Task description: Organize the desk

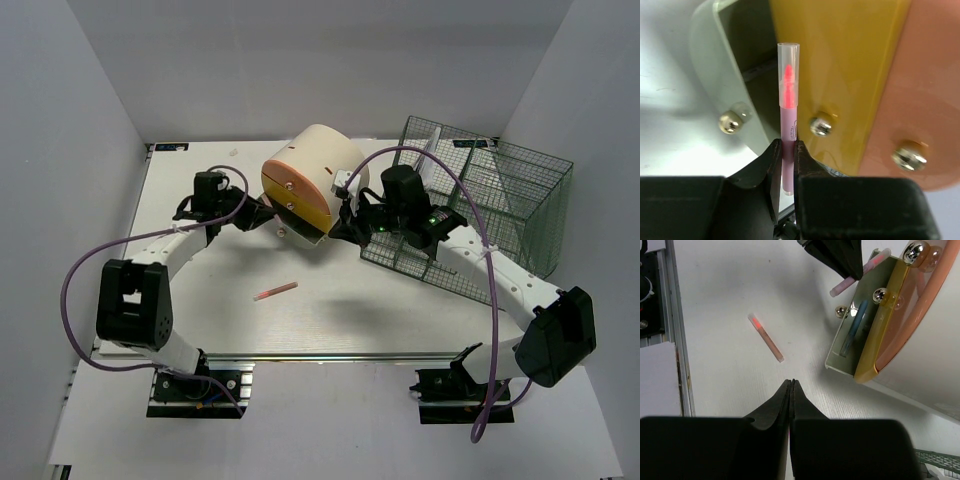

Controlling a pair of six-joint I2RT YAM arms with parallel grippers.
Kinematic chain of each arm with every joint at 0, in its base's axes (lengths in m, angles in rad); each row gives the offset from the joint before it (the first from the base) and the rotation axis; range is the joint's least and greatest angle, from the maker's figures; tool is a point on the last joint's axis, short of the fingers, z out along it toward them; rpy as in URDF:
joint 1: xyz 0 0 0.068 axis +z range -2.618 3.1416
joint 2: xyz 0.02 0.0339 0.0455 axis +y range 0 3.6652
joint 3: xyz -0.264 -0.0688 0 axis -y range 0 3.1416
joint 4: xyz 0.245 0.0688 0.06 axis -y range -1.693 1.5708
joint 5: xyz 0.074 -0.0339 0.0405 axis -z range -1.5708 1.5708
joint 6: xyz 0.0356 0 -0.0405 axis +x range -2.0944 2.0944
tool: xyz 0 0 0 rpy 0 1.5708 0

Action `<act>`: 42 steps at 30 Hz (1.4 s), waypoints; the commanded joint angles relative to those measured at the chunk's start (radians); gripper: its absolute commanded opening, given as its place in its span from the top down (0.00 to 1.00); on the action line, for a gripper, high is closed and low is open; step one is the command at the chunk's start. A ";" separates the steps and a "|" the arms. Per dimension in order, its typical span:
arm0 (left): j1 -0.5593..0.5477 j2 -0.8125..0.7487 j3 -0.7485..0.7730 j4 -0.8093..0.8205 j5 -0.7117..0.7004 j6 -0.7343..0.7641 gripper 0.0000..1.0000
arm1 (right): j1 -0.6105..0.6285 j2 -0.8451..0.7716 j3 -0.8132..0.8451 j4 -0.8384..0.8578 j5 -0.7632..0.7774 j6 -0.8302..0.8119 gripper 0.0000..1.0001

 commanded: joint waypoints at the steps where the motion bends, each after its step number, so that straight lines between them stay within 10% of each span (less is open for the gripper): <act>1: -0.006 0.017 0.047 0.020 0.004 0.021 1.00 | -0.002 -0.032 -0.002 0.035 0.004 0.004 1.00; 17: -0.024 0.089 0.105 0.013 0.021 0.033 0.58 | -0.005 -0.021 -0.002 0.031 0.004 -0.005 1.00; 23: -0.024 0.085 0.118 0.011 0.027 0.032 0.56 | -0.002 -0.021 0.002 0.015 -0.041 -0.033 1.00; 30: -0.015 -0.044 0.167 -0.035 0.007 0.104 0.92 | 0.004 0.002 0.042 -0.234 -0.368 -0.437 0.48; 34: 0.004 -0.194 0.135 -0.127 -0.035 0.222 0.96 | 0.026 0.058 0.048 -0.456 -0.476 -0.862 0.24; 38: 0.004 -0.372 0.081 -0.256 -0.158 0.305 0.64 | 0.099 0.144 0.088 -0.443 -0.375 -0.882 0.28; 42: 0.004 -0.568 0.018 -0.389 -0.310 0.333 0.39 | 0.182 0.274 0.184 -0.331 -0.252 -0.739 0.54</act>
